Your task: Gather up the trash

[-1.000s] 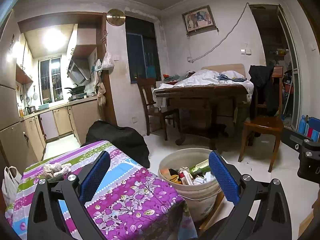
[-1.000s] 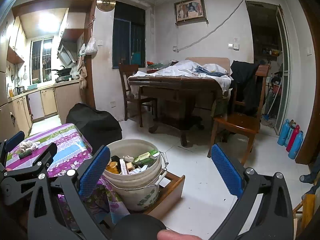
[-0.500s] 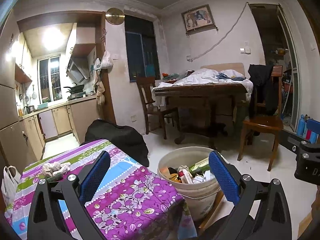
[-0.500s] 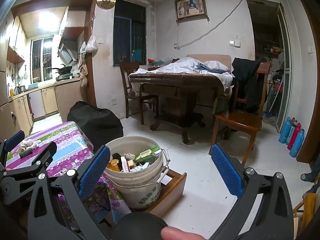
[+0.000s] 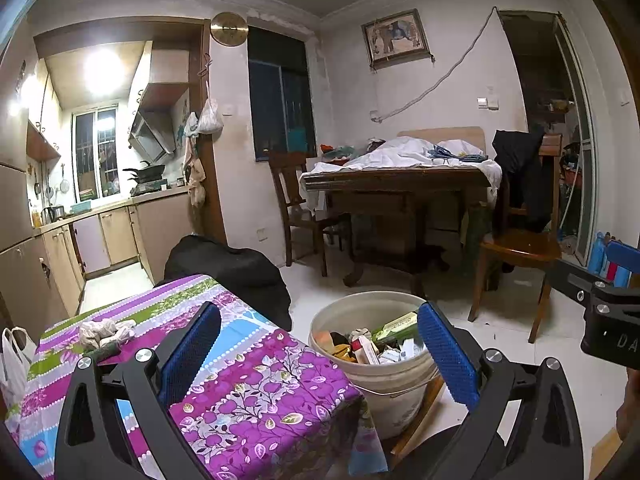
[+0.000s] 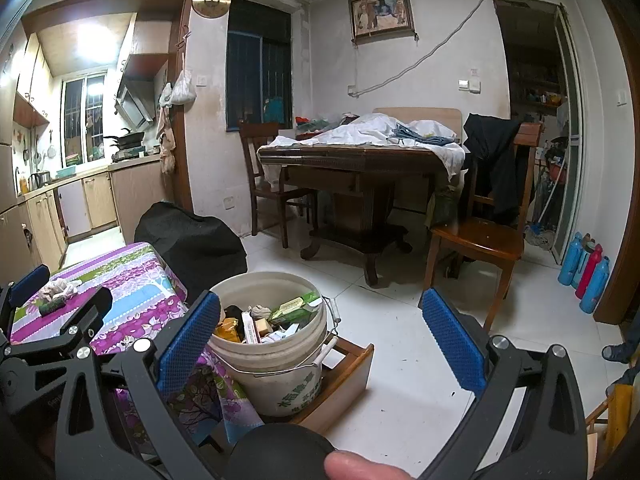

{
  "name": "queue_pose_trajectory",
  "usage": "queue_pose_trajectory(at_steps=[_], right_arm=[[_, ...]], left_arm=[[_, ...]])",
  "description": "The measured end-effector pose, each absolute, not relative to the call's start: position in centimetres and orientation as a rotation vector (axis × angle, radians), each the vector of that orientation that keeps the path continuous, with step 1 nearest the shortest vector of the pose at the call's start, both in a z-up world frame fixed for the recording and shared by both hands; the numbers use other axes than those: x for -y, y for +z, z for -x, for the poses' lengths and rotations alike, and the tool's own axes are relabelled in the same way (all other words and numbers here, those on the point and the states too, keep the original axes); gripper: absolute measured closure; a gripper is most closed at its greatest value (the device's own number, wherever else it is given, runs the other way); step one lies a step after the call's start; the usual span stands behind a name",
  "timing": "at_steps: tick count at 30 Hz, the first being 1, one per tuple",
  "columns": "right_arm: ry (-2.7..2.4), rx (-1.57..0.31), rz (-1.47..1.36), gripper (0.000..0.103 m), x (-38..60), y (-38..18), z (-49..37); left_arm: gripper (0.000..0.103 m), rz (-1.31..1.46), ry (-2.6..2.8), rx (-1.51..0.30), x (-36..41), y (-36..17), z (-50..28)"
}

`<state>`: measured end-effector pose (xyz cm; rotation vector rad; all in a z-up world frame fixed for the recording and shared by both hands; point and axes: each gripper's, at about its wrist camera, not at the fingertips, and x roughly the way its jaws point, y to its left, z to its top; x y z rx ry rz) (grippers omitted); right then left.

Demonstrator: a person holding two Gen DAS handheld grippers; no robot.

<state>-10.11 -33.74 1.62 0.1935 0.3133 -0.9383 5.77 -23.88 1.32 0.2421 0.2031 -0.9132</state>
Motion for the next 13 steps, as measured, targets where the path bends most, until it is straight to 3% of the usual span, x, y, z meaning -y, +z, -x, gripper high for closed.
queue_pose_trajectory(at_steps=[13], right_arm=[[-0.928,-0.323,-0.197,0.005,33.4,1.4,9.6]], left_arm=[[0.005,-0.258,-0.891,-0.257,23.7,0.4,-6.8]])
